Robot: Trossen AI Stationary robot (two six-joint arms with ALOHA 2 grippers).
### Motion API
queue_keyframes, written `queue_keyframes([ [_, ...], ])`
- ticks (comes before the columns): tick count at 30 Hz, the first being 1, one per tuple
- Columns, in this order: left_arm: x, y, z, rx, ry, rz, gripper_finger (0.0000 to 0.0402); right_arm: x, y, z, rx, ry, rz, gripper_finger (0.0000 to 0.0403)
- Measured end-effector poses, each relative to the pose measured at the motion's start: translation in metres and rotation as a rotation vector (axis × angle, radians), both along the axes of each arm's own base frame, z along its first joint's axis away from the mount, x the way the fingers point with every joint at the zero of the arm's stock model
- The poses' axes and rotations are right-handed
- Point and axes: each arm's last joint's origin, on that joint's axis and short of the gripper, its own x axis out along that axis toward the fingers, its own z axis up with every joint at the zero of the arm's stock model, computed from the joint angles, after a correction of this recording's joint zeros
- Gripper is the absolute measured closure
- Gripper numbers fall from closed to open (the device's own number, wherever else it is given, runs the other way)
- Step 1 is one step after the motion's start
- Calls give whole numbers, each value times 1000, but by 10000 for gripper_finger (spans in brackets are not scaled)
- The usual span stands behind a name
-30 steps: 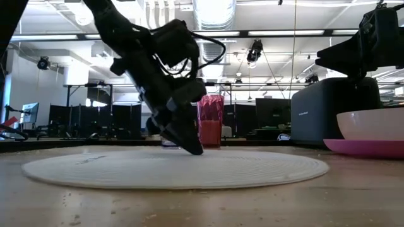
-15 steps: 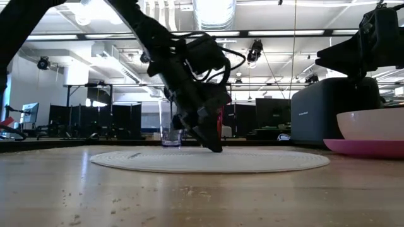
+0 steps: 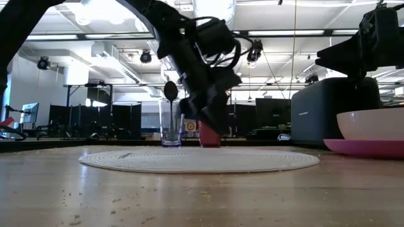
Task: Arrange a breakfast setting
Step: Move the cereal box to the top left of the table
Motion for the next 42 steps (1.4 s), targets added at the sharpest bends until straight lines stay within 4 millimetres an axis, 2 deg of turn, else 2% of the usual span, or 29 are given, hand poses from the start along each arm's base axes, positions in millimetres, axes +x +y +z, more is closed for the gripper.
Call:
queue_keyframes([
  [5, 6, 1, 21, 7, 9, -7, 286, 0, 0, 0, 0, 0, 0, 259],
  [11, -5, -7, 41, -16, 220, 8, 257, 0, 0, 0, -1, 0, 0, 259],
  [19, -30, -47, 104, -11, 512, 1, 224, 0, 0, 0, -1, 0, 0, 259],
  [23, -42, -67, 132, 10, 574, 46, 212, 0, 0, 0, -1, 0, 0, 259],
  [25, -45, -77, 144, -8, 500, 82, 208, 0, 0, 0, 0, 0, 0, 259],
  [30, -87, -96, 186, -111, 391, 183, 205, 0, 0, 0, 1, -1, 0, 259],
  [37, -142, -122, 229, -263, 240, 323, 205, 0, 0, 0, 0, 0, 0, 259],
  [42, -169, -136, 238, -380, 222, 427, 205, 0, 0, 0, 0, 3, -1, 259],
])
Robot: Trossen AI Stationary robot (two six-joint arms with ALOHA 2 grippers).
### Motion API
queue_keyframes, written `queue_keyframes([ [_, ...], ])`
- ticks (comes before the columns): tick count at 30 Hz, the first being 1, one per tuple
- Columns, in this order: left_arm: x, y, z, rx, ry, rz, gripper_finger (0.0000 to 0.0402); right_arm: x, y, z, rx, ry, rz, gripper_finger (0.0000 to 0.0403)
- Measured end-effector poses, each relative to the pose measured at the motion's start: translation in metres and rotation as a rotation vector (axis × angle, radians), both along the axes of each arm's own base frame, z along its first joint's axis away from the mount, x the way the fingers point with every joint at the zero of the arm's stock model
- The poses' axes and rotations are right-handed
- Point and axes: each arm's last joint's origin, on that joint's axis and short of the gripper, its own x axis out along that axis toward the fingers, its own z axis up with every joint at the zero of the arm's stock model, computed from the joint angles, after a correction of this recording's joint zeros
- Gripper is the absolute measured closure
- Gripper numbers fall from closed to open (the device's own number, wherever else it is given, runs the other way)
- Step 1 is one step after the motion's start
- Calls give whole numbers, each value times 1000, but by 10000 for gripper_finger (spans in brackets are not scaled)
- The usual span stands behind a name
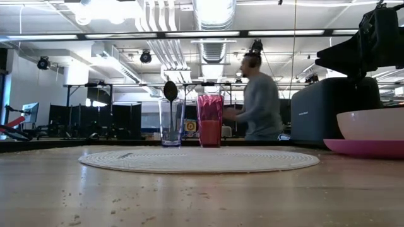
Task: Arrange a breakfast setting
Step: Move the cereal box to the top left of the table
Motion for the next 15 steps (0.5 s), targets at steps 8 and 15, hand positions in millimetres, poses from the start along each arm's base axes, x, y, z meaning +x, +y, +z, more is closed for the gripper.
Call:
queue_keyframes([
  [8, -34, -15, 13, -276, 63, 82, 205, 0, 0, 0, -1, 0, 0, 259],
  [15, -61, -31, 26, -609, 269, 96, 205, 0, 0, 0, 0, 0, 0, 259],
])
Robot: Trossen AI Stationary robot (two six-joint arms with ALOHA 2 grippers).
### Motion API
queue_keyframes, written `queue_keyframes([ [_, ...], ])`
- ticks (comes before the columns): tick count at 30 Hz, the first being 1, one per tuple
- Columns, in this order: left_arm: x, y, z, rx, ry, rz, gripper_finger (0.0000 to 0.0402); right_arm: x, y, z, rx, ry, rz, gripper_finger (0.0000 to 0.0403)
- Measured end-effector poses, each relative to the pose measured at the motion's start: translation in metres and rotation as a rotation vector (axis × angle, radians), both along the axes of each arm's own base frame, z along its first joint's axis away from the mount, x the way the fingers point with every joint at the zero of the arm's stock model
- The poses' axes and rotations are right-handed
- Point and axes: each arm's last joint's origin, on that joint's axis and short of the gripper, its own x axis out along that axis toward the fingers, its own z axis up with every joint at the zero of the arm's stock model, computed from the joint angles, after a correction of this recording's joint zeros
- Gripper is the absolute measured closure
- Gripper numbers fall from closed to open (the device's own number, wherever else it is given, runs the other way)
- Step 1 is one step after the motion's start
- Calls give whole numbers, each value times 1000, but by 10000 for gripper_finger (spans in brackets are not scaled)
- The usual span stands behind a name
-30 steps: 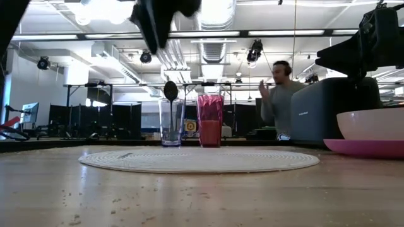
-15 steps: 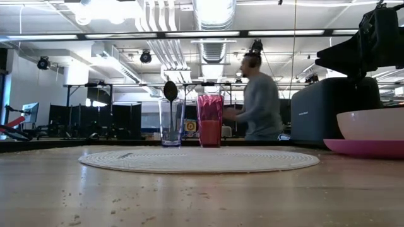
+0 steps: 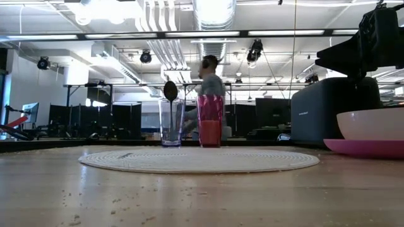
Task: Arrange a breakfast setting
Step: Move the cereal box to the top left of the table
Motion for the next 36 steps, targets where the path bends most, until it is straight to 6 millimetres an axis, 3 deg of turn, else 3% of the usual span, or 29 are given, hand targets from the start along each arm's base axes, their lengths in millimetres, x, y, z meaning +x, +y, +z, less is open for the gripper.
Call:
queue_keyframes([
  [4, -14, -7, 6, -98, 107, 11, 205, 0, 0, 0, 0, 0, 0, 259],
  [10, -35, -21, 7, -77, 184, 42, 205, 0, 0, 0, -1, 0, 0, 259],
  [19, -46, -43, -26, 93, 234, -2, 205, 0, 0, 0, -1, 0, 0, 259],
  [29, -47, -47, -66, 274, 263, -3, 208, 0, 0, 0, -1, 0, 0, 259],
  [32, -47, -46, -71, 310, 237, -24, 228, 0, 0, 0, 0, 0, 0, 259],
  [36, -45, -47, -74, 323, 226, -50, 291, 0, 0, 0, 0, 0, 0, 259],
])
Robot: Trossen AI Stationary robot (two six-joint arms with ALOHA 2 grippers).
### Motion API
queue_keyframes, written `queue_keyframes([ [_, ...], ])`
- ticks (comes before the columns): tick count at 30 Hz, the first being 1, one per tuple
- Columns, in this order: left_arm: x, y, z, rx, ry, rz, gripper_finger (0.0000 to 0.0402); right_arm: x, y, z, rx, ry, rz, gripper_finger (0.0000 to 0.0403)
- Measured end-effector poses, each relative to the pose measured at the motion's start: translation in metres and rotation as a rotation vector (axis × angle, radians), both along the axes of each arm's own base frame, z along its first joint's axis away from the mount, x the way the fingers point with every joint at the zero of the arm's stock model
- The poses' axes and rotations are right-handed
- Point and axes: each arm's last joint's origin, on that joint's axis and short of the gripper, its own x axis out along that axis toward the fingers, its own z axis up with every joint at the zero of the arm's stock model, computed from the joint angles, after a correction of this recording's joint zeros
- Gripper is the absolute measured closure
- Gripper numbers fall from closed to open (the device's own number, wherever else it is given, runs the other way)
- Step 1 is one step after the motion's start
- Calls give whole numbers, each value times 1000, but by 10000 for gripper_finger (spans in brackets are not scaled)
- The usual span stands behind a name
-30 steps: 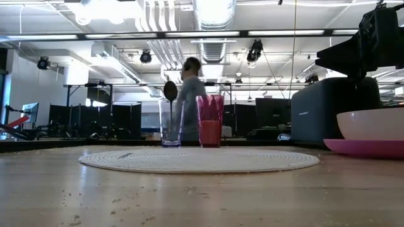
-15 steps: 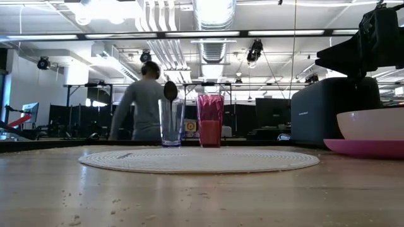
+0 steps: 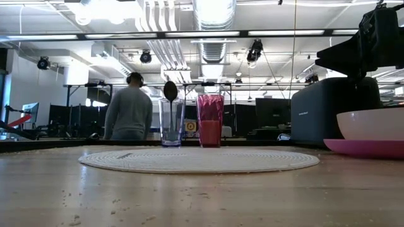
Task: Arrange a breakfast setting
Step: Move the cereal box to the top left of the table
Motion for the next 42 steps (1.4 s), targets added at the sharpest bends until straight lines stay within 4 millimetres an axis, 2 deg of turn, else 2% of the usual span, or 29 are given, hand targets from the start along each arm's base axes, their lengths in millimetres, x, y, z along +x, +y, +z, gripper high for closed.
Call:
queue_keyframes([
  [4, 0, 0, 0, 4, -3, 1, 373, 0, 0, 0, 0, 0, 0, 259],
  [6, 0, 0, 0, 7, -8, 1, 393, 0, 0, 0, -1, 0, 0, 259],
  [14, 4, 4, 0, 51, -63, 9, 400, 0, 0, 0, 0, 0, 0, 259],
  [23, 17, 29, 4, 96, -180, -22, 401, 0, 0, 0, 0, 0, 0, 259],
  [33, 37, 73, 9, 189, -301, -72, 401, 0, 0, 0, -1, 0, 0, 259],
  [42, 50, 125, -2, 311, -293, -43, 401, 0, 0, 0, -1, 0, 0, 259],
])
